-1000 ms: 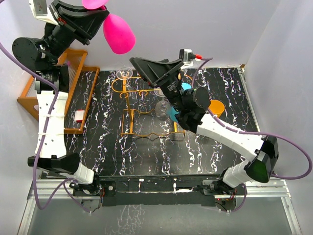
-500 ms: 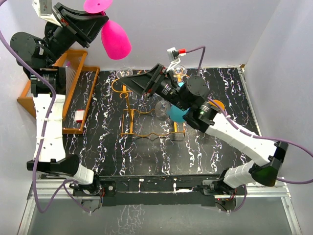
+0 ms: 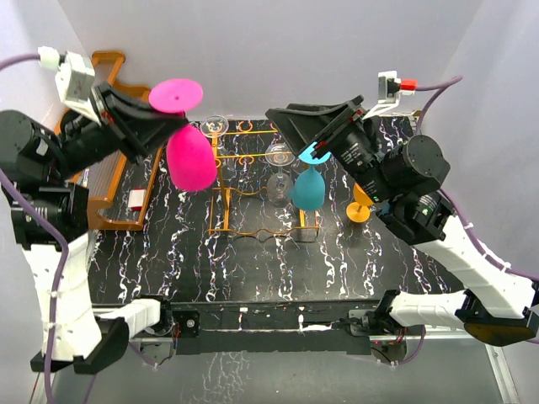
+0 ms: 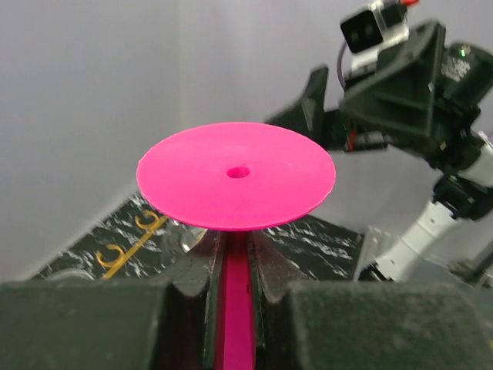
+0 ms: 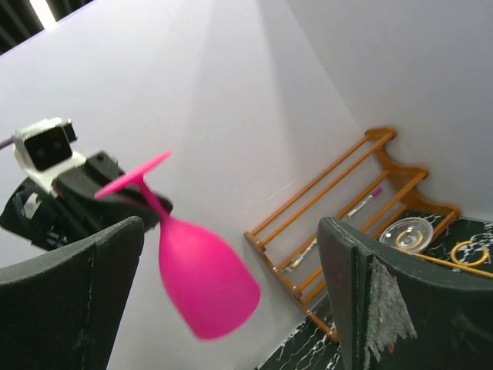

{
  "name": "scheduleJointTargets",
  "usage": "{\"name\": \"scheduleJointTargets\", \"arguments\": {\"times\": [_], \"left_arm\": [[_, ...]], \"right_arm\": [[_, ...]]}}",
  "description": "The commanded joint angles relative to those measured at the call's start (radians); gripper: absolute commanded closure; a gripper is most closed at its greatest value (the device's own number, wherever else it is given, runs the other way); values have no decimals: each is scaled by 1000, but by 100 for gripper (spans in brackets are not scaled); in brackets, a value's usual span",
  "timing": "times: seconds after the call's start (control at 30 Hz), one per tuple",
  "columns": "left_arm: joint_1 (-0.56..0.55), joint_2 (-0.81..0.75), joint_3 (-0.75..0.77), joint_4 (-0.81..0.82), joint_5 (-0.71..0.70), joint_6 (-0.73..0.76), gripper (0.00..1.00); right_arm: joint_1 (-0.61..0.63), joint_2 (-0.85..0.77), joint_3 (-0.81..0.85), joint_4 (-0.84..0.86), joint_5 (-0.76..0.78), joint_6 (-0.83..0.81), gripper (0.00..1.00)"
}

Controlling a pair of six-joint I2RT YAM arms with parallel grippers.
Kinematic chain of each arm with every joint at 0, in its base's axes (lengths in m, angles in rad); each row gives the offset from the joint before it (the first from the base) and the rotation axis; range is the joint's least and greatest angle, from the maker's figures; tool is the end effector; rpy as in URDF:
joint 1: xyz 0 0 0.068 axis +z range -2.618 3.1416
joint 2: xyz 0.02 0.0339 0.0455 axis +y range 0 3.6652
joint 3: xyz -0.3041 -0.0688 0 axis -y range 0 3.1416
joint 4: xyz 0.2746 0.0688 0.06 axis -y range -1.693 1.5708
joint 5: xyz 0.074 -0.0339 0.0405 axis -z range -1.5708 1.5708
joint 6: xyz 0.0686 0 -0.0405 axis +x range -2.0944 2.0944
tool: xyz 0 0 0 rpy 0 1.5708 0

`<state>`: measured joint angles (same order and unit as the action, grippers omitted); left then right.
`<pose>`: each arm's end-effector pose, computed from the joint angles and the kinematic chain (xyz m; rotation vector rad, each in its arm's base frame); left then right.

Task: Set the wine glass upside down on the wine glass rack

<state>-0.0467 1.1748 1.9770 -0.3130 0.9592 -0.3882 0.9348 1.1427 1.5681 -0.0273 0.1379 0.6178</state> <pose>0.1478 -0.0631 0.6865 0.6978 1.1562 -0.8852 0.1561 0.1955 0.6132 -0.0701 1.2744 1.2764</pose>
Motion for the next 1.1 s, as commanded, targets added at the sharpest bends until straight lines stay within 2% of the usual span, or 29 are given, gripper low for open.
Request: {"name": "scheduleJointTargets", "arguments": {"times": [0.0,0.2,0.33,0.43,0.67,1.07], "left_arm": [[7,-69,-169,-95,85,-17,100],[7,-142,-464,-27,82,-29,100],[7,-142,-557,-17,72,10,100],[5,-157,-633,48,52,2,100],[-20,-157,-710,51,23,48,100],[-144,-171,-783,47,-120,119,100]], "right_arm": [[2,0,25,-38,78,-71,2],[2,-26,-50,-34,100,-54,2],[2,-76,-106,-36,134,-67,2],[2,-113,-141,-48,157,-70,2],[1,-181,-205,-48,201,-64,2],[2,-184,-217,-48,209,-75,2]]}}
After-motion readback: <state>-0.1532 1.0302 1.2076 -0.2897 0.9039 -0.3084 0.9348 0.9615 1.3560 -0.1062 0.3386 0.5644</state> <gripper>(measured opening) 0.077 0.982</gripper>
